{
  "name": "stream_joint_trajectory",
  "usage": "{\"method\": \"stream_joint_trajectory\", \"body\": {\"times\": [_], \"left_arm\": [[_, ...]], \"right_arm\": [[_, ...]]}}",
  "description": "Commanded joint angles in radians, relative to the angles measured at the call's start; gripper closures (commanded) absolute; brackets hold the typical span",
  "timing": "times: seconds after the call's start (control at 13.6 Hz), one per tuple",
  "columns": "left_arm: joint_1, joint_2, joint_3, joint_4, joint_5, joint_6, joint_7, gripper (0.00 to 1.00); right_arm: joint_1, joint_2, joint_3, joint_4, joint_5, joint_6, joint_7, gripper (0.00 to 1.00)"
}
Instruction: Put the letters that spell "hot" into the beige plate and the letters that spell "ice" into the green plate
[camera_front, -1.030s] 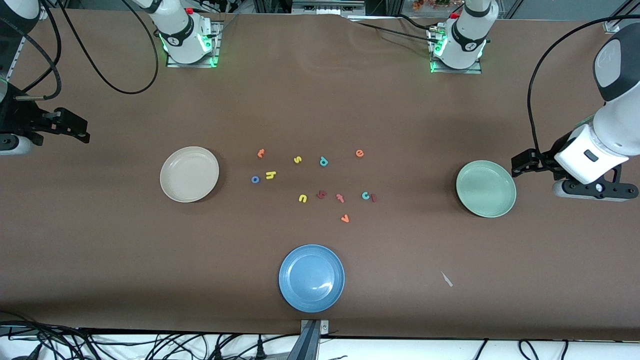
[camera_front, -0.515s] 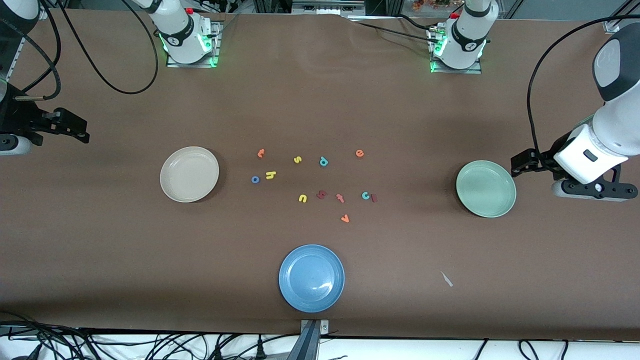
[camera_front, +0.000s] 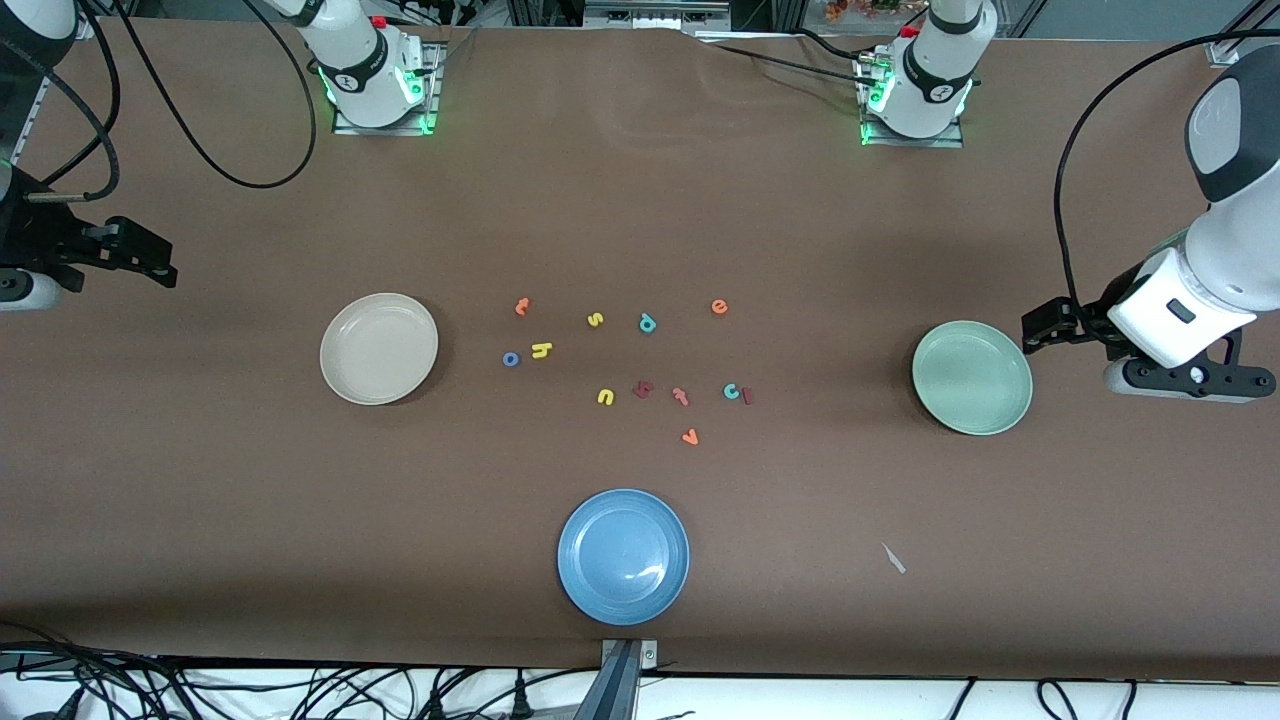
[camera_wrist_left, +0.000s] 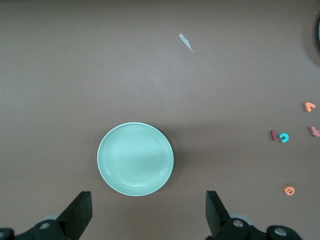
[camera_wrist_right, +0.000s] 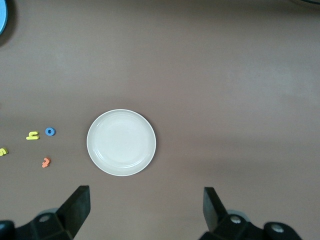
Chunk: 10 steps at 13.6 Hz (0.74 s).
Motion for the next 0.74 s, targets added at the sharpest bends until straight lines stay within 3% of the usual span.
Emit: {"method": "stream_joint_trajectory", "body": {"times": [0.0,0.66], "left_arm": [[0.0,-0.016,0.002,-0.004,-0.021,-0.001,0.026,0.0],[-0.002,-0.022,-0.001,-0.002,0.01,-0.001,0.029,0.0]], "right_arm": [[-0.008,0.006,0.002,0.022,-0.01,-0.014,0.008,0.0],[-0.011,-0.001,0.002,0.024,-0.004,-0.037,-0.006,0.0]]}}
